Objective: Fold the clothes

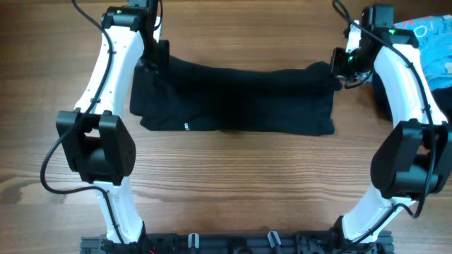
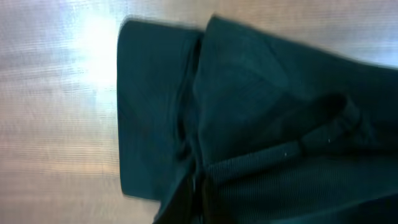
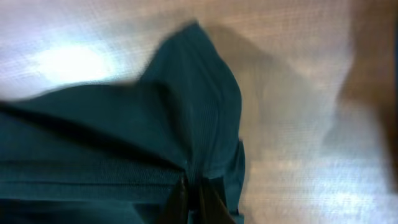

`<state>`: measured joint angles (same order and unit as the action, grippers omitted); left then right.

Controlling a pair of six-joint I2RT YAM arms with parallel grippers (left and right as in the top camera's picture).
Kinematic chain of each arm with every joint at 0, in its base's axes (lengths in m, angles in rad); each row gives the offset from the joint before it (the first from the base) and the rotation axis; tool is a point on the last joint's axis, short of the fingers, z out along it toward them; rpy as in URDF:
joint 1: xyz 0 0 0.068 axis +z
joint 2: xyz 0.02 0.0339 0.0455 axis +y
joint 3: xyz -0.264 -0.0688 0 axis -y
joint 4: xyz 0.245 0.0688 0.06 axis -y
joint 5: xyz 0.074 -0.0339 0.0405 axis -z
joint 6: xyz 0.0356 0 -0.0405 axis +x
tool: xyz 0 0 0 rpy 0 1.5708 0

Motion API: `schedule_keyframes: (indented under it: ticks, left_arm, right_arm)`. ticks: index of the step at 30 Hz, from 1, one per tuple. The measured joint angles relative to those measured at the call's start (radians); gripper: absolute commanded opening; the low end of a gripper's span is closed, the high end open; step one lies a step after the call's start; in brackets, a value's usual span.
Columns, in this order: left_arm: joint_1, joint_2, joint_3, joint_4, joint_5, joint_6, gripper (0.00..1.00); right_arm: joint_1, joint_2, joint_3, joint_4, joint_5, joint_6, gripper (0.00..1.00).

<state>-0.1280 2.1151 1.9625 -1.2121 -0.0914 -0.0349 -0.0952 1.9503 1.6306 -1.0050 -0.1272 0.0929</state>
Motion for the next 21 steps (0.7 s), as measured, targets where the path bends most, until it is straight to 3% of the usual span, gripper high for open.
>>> schedule_keyframes:
  ticks: [1, 3, 4, 7, 12, 15, 18, 21]
  left_arm:
    - [0.0, 0.0, -0.001, -0.022, 0.003, -0.001, 0.37]
    - [0.0, 0.0, -0.003, -0.064, 0.01, -0.002, 0.5]
    - [0.0, 0.0, -0.004, -0.09, 0.012, -0.005, 0.51]
    - [0.0, 0.0, -0.006, -0.131, 0.014, -0.009, 0.58]
    - [0.0, 0.0, -0.006, -0.149, 0.016, -0.012, 0.59]
    - [0.0, 0.0, -0.006, -0.166, 0.031, -0.016, 0.59]
    - [0.0, 0.0, -0.006, -0.165, 0.038, -0.024, 0.66]
    - [0.002, 0.0, -0.006, -0.15, 0.041, -0.075, 0.67]
  right_arm:
    - [0.0, 0.0, -0.013, -0.016, 0.0, 0.001, 0.57]
    - [0.0, 0.0, -0.027, -0.053, 0.0, 0.005, 0.73]
    - [-0.002, 0.0, -0.031, -0.064, 0.0, 0.005, 0.76]
    - [-0.008, 0.0, -0.032, -0.079, 0.0, 0.008, 0.77]
    - [-0.048, 0.0, -0.032, -0.09, -0.045, 0.007, 0.75]
    - [-0.068, 0.0, -0.032, -0.104, -0.094, -0.013, 0.81]
    - [-0.085, 0.0, -0.032, -0.123, -0.163, -0.054, 0.89]
    - [-0.109, 0.0, -0.032, -0.138, -0.237, -0.106, 0.89]
